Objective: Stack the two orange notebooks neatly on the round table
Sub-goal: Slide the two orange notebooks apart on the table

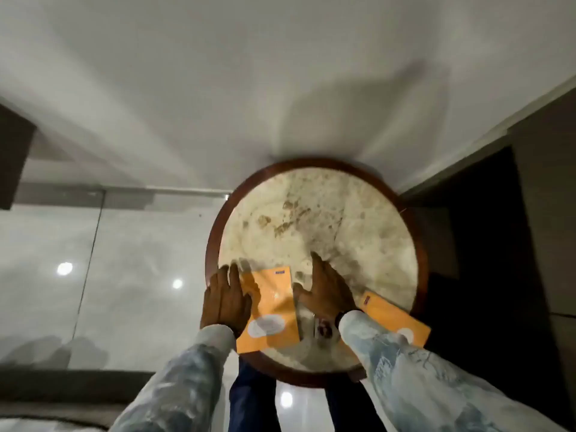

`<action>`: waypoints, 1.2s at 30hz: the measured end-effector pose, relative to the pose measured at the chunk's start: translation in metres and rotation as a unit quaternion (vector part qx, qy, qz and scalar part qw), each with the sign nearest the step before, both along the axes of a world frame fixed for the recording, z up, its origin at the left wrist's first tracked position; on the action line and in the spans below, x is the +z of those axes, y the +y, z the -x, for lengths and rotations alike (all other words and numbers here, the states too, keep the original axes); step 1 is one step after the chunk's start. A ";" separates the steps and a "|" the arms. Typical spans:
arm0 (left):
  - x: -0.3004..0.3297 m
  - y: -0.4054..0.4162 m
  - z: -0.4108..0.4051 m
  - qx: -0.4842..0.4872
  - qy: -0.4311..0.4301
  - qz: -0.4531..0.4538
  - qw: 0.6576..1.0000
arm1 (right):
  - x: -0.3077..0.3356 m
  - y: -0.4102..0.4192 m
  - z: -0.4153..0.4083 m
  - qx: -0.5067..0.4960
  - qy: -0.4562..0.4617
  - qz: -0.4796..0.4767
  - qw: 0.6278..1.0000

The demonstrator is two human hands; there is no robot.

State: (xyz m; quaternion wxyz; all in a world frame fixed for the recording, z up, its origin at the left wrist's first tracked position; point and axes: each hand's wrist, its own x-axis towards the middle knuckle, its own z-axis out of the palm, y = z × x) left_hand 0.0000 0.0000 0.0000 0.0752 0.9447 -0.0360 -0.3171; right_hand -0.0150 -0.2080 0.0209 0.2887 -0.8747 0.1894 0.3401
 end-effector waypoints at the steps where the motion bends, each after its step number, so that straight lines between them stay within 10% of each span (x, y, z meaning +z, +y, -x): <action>1: -0.013 0.000 0.011 0.031 0.031 -0.010 0.999 | -0.018 0.009 0.006 -0.031 0.039 -0.019 0.999; 10: -0.072 -0.018 0.034 0.381 0.093 0.008 0.920 | -0.093 0.057 0.034 -0.137 0.004 0.002 0.991; 24: -0.077 -0.068 -0.112 0.393 0.073 0.372 0.838 | -0.116 -0.035 -0.091 -0.377 -0.100 -0.097 0.915; 36: -0.104 -0.129 -0.171 0.272 -0.076 0.189 0.940 | -0.124 -0.093 -0.135 -0.308 -0.165 -0.010 0.937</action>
